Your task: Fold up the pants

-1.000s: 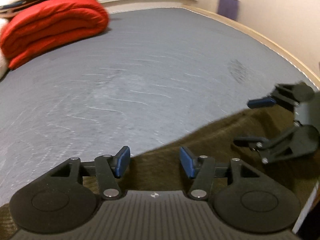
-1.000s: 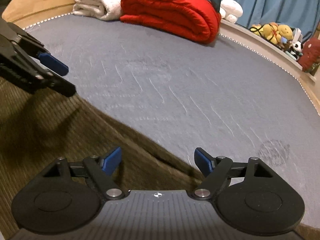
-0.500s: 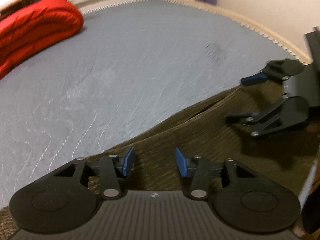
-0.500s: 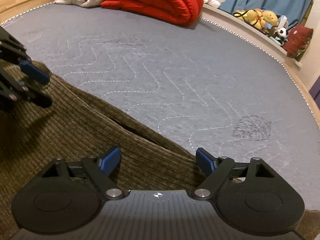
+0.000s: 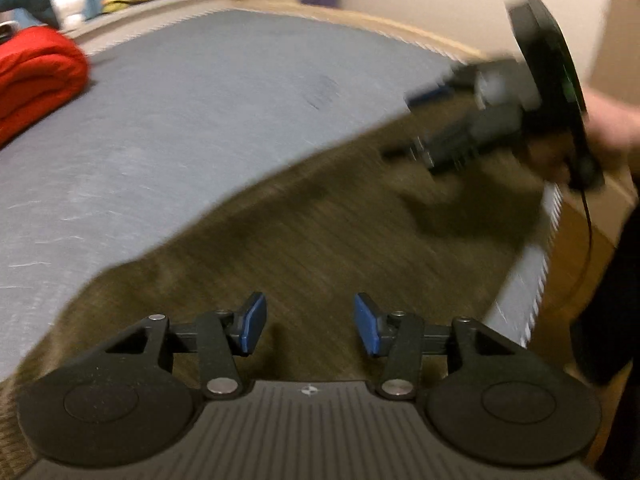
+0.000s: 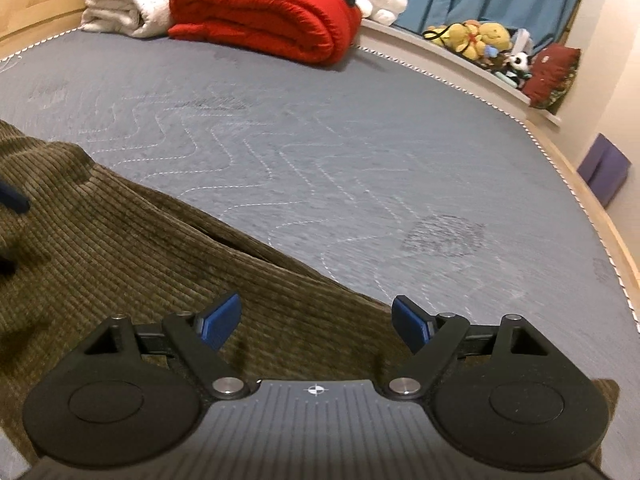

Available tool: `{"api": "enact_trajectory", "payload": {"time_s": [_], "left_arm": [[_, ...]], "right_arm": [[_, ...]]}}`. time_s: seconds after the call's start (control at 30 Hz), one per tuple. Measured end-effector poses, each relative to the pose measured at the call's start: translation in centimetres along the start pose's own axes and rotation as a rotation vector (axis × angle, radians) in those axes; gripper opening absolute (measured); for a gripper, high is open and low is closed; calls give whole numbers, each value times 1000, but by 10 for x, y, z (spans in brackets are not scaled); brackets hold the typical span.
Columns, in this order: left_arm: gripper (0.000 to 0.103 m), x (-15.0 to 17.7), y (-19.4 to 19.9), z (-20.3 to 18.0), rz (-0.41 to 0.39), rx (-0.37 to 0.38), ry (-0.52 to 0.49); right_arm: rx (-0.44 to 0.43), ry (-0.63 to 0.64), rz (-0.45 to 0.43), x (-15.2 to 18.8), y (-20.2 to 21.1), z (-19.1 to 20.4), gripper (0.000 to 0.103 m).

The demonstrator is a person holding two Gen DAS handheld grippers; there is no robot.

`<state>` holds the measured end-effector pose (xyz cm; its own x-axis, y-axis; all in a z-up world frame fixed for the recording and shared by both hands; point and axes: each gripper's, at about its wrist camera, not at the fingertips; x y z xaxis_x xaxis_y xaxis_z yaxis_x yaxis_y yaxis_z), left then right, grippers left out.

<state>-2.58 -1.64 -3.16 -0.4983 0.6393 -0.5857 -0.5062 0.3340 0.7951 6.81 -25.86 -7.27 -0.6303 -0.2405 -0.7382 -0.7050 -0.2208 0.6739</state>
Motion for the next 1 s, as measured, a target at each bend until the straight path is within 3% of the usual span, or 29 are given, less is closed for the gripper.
{"api": "enact_trajectory", "payload": {"time_s": [0.1, 0.2, 0.33, 0.43, 0.57, 0.63, 0.7, 0.77, 0.9, 1.0], "left_arm": [[56, 16, -30, -14, 145, -34, -79], [58, 16, -31, -7, 132, -21, -49], [58, 6, -9, 11, 52, -52, 38], [58, 1, 1, 16, -5, -14, 96], [42, -7, -2, 1, -31, 64, 60], [39, -8, -13, -15, -2, 119, -1], [38, -2, -36, -38, 115, 183, -104], [38, -2, -39, -54, 114, 153, -202], [38, -17, -26, -42, 54, 145, -117], [40, -24, -17, -38, 8, 129, -92]], "right_arm": [[27, -14, 3, 6, 9, -6, 84], [63, -29, 2, 9, 17, -13, 84], [144, -129, -27, 9, 31, -40, 84], [226, -337, -54, 9, 46, -83, 84], [311, -625, -85, 21, 67, -148, 84], [362, -729, -109, 31, 79, -177, 84], [420, -821, -135, 46, 90, -203, 84], [455, -919, -143, 62, 99, -228, 84], [455, -1133, -85, 109, 101, -263, 84], [451, -1221, -26, 139, 94, -279, 84]]}}
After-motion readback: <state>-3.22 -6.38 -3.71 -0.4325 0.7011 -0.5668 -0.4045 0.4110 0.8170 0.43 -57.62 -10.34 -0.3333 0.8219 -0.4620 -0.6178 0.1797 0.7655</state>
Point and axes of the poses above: each gripper's, at about its wrist camera, not at the fingertips, and y roughly against the way its jaws point, z to its left, x to its underside, and after that the axes turned 12 degrees about -y, right-handed
